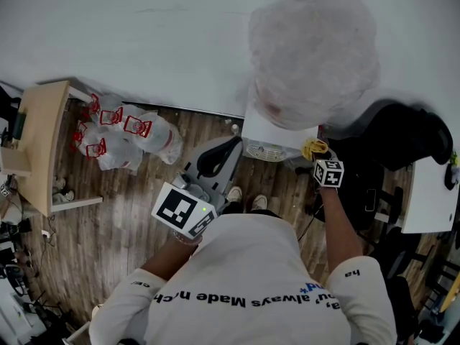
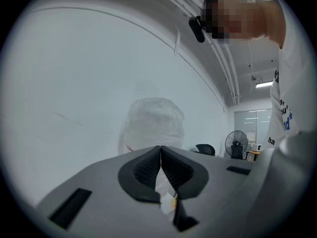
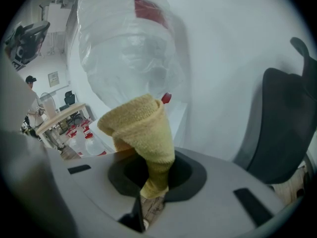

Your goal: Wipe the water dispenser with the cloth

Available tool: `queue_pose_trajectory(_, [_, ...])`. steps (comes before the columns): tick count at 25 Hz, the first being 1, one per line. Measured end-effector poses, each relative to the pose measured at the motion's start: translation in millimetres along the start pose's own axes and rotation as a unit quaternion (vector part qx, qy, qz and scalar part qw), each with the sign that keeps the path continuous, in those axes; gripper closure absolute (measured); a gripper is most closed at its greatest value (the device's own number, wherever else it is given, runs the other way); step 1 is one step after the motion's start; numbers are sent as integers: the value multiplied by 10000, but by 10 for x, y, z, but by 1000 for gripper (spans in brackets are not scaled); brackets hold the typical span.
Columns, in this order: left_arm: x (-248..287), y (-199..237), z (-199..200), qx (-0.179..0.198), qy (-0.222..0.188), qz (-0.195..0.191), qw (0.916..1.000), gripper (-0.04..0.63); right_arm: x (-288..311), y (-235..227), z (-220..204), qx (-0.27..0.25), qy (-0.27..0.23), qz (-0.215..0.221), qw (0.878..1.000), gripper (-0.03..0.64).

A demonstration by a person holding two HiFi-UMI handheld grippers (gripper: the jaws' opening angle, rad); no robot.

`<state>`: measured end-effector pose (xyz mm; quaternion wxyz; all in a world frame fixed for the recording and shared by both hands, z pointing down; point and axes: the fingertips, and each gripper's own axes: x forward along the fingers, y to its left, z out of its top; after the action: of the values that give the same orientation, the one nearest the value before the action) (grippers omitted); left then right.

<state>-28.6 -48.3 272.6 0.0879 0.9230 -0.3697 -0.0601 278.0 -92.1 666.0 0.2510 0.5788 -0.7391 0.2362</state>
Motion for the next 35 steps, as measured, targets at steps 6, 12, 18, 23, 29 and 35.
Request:
queue_pose_trajectory(6, [-47, 18, 36, 24, -27, 26, 10000, 575, -190, 295, 419, -555, -392, -234, 9974, 554])
queue_pose_trajectory(12, [-108, 16, 14, 13, -5, 57, 10000, 575, -306, 1190, 966, -1279, -976, 170, 9868, 554])
queue_pose_trajectory(18, [-200, 100, 5, 22, 5, 156, 9999, 575, -70, 1985, 1193, -1288, -1208, 560, 9827, 554])
queue_pose_trajectory(23, [-279, 141, 2, 26, 20, 210, 9998, 575, 226, 2352, 1302, -1362, -1188, 508, 9822, 554])
queue_pose_trajectory(29, [-381, 247, -2, 22, 51, 321, 9995, 575, 591, 2424, 1219, -1445, -941, 245, 9847, 554])
queue_pose_trajectory(35, [-446, 353, -24, -10, 90, 407, 9991, 575, 863, 2353, 981, -1415, -538, 144, 9884, 554])
